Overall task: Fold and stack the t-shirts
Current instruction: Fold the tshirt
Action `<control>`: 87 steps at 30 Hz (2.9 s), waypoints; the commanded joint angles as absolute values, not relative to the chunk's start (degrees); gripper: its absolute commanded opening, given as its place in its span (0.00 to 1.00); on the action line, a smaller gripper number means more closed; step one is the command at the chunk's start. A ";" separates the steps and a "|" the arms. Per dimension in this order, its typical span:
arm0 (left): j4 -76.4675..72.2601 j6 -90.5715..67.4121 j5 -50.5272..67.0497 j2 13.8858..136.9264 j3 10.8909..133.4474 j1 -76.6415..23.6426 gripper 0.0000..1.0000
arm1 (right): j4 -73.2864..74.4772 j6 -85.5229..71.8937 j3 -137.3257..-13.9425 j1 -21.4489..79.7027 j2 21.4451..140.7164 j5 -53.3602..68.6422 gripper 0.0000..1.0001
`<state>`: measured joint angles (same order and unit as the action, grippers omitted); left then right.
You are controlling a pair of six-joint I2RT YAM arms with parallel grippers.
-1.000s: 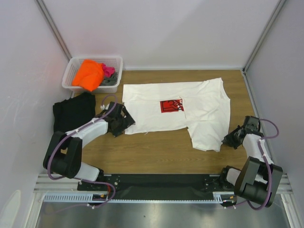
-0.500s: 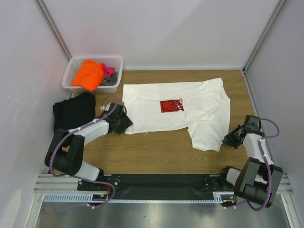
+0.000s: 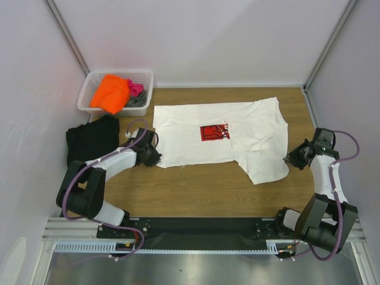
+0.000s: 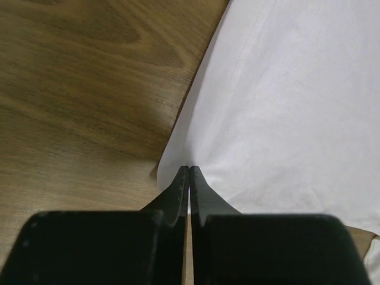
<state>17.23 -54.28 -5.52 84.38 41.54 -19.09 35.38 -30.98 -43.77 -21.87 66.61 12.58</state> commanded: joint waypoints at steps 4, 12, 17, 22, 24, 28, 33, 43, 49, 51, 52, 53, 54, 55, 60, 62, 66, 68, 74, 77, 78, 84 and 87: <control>19.25 -50.63 -7.65 84.20 47.54 -18.72 0.00 | 36.12 -30.41 -53.33 -21.27 70.48 15.12 0.00; 18.90 -49.48 -8.09 85.95 52.20 -17.84 0.00 | 34.54 -30.32 -62.83 -20.22 76.27 15.82 0.00; 19.07 -48.96 -8.88 87.97 56.24 -17.23 0.00 | 31.21 -30.50 -68.71 -19.34 81.20 16.70 0.00; 19.16 -48.78 -9.40 91.31 61.07 -16.09 0.00 | 28.57 -30.85 -74.70 -17.67 89.01 18.01 0.00; 19.51 -48.78 -9.67 93.50 62.83 -15.56 0.00 | 27.60 -31.03 -77.50 -17.05 91.48 17.93 0.00; 19.77 -48.43 -9.76 97.64 67.75 -14.94 0.00 | 27.51 -30.94 -83.12 -16.00 97.55 18.28 0.00; 19.69 -48.16 -9.84 101.33 70.66 -14.50 0.00 | 26.72 -30.41 -88.76 -14.50 104.67 18.55 0.00; 18.37 -45.18 -10.55 102.92 72.86 -14.41 0.00 | 27.68 -30.59 -96.06 -13.62 112.14 19.16 0.00; 20.83 -43.42 -9.15 106.26 75.41 -14.50 0.04 | 28.39 -30.41 -97.56 -13.36 114.52 19.60 0.00; 20.22 -43.24 -8.62 105.56 74.80 -14.50 0.08 | 28.48 -30.23 -97.38 -13.27 114.52 19.51 0.00; 19.61 -42.98 -8.27 105.21 73.05 -14.59 0.08 | 28.56 -30.15 -97.21 -13.27 114.52 19.51 0.00; 18.90 -42.80 -7.13 104.77 72.17 -14.59 0.09 | 28.74 -29.97 -97.12 -13.18 114.61 19.42 0.00; 18.03 -42.63 -6.68 104.07 70.42 -14.59 0.11 | 28.91 -29.97 -97.03 -13.18 114.61 19.51 0.00; 17.50 -41.93 -6.07 103.63 69.36 -14.59 0.12 | 29.00 -29.88 -96.77 -13.18 114.52 19.42 0.00; 16.35 -40.17 -5.01 100.46 63.73 -14.94 0.39 | 28.92 -29.36 -95.45 -13.10 113.64 19.42 0.00; 15.65 -39.82 -5.10 99.41 62.58 -14.94 0.45 | 28.92 -29.27 -95.10 -13.10 113.56 19.51 0.00; 15.03 -39.73 -4.93 99.58 62.58 -14.94 0.47 | 28.83 -29.18 -95.01 -12.92 113.73 20.04 0.00; 13.98 -39.73 -4.31 99.67 62.93 -15.03 0.47 | 28.92 -29.18 -95.01 -12.83 113.56 20.04 0.00; 13.53 -39.64 -3.25 99.58 63.72 -16.43 0.50 | 29.27 -28.92 -94.48 -12.66 112.94 19.78 0.00; 13.97 -39.55 -3.25 99.05 63.72 -16.87 0.52 | 29.18 -28.83 -94.04 -12.66 112.85 19.69 0.00; 14.24 -39.46 -3.43 98.79 63.72 -17.05 0.52 | 29.18 -28.83 -93.96 -12.66 112.76 19.77 0.00; 14.15 -38.76 -3.96 97.21 63.45 -17.23 0.28 | 28.74 -29.35 -94.13 -12.57 113.20 19.86 0.00; 15.47 -38.67 -3.78 97.91 64.86 -17.23 0.00 | 29.00 -29.36 -94.39 -12.48 113.03 19.78 0.00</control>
<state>15.33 -39.79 -4.12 99.94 62.46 -16.86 29.34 -29.85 -93.95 -12.82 114.26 18.98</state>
